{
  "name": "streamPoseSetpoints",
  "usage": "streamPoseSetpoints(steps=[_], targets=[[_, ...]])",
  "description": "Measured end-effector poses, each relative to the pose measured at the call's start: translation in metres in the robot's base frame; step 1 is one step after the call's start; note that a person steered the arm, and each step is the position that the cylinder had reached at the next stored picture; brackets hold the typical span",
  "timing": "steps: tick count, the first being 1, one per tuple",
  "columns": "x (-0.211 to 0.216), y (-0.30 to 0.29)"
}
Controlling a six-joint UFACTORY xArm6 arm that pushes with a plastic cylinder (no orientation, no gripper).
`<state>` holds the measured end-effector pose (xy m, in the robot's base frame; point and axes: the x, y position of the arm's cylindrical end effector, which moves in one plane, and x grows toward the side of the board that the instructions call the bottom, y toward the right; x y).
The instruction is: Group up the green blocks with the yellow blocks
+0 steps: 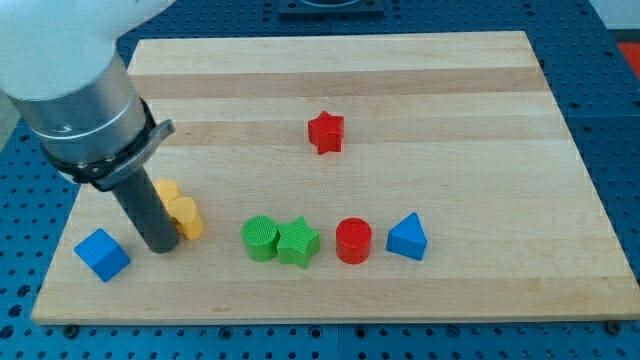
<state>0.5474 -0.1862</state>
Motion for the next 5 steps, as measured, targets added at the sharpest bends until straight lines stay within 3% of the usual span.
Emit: streamPoseSetpoints(steps=[1,2,4,5], targets=[[0.036,0.021],[0.049,0.082],[0.046,0.175],[0.037,0.190]])
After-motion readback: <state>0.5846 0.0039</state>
